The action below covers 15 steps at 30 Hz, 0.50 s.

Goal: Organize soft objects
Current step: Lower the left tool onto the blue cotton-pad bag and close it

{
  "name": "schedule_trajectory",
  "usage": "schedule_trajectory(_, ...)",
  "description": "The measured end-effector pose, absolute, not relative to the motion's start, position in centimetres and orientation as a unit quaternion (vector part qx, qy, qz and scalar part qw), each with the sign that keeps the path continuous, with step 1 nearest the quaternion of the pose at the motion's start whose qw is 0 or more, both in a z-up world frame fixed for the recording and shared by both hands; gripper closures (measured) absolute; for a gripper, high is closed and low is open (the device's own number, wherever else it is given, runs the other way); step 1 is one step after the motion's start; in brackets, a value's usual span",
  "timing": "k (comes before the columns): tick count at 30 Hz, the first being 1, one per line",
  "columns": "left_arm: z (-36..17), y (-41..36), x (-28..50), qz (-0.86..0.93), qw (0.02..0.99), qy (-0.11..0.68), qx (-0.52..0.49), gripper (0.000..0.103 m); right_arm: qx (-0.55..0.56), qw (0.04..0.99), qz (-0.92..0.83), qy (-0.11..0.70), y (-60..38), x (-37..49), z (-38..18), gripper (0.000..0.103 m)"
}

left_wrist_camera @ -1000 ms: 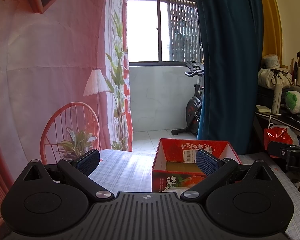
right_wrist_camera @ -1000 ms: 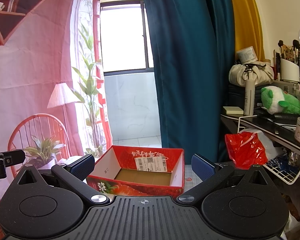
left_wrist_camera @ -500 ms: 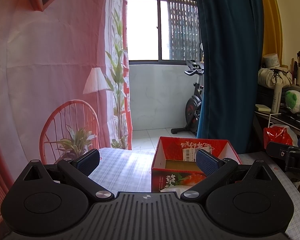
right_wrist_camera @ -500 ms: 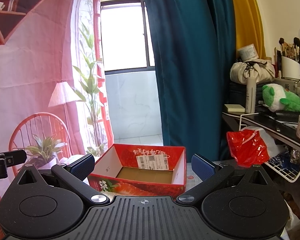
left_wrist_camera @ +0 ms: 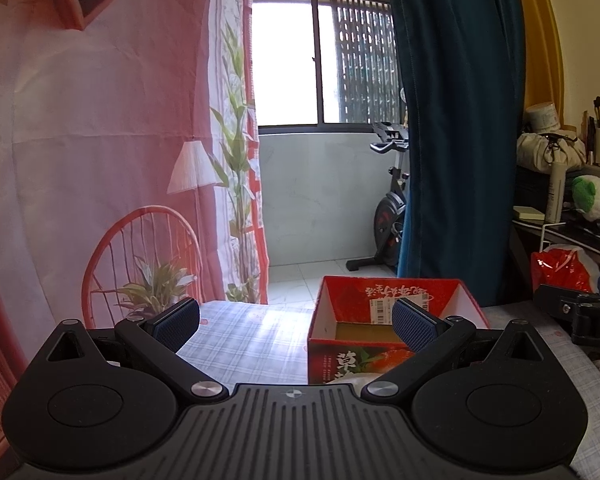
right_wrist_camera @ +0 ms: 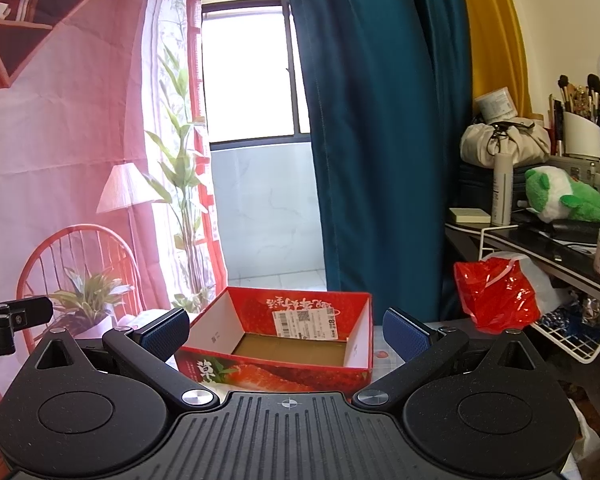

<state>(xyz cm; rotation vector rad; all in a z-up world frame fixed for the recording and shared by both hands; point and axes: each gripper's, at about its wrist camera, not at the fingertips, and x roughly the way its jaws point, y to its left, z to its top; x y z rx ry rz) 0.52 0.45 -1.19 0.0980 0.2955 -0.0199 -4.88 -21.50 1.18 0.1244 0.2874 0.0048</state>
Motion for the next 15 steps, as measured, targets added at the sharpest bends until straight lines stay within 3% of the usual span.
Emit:
schedule_trajectory(8, -4.3, 0.5, 2.0, -0.013, 0.986, 0.157, 0.06, 0.0, 0.073, 0.988, 0.019, 0.133, -21.8, -4.0, -2.4, 0.0)
schedule_trajectory(15, -8.3, 2.0, 5.0, -0.062, 0.968, 0.245, 0.008, 0.0, 0.073, 0.981, 0.028, 0.175, -21.3, -2.7, -6.1, 0.001)
